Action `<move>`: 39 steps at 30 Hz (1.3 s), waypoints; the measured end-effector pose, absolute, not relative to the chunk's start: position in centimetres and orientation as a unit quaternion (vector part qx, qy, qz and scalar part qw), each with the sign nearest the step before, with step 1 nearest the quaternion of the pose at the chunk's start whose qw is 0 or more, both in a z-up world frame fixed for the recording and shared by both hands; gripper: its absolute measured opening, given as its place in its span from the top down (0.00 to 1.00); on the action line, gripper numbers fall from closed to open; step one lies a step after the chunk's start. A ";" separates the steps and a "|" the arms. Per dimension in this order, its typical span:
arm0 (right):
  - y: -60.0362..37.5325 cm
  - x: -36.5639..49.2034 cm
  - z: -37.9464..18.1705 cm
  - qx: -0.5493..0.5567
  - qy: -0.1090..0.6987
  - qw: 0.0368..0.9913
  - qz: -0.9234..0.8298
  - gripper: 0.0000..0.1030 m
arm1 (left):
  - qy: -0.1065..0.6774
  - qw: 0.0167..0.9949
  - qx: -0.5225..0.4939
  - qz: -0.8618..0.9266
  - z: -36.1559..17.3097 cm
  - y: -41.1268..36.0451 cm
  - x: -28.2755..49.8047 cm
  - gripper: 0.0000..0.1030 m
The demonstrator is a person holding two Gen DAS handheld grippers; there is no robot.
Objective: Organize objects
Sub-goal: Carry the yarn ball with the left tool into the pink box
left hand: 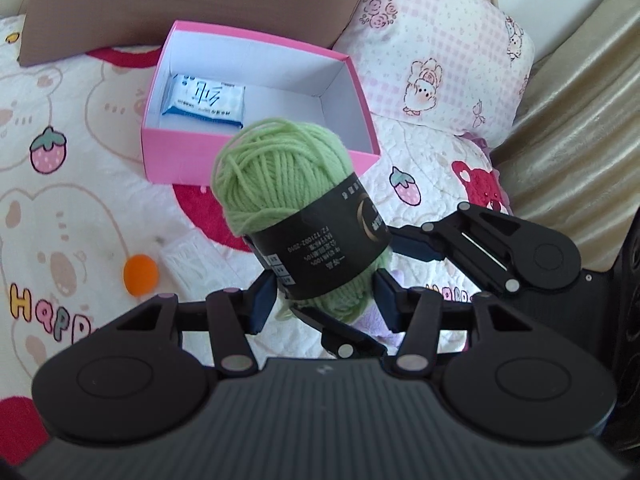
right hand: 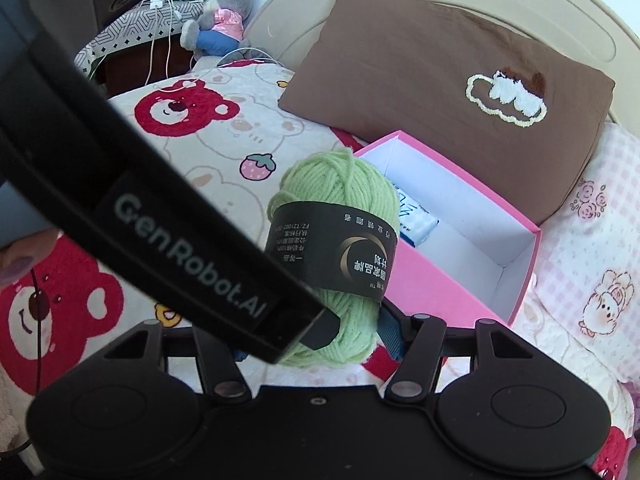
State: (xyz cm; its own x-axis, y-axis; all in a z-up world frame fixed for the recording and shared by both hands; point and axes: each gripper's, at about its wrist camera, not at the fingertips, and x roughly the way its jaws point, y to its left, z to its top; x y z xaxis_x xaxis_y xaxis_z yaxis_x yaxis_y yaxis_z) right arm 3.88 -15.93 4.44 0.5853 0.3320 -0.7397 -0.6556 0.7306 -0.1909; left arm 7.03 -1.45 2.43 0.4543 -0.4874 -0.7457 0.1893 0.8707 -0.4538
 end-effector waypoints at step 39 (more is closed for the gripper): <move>-15.7 22.0 2.2 -0.220 0.323 0.853 0.347 0.40 | 0.535 0.817 -0.143 -0.160 0.8 -2.1 25.7 0.51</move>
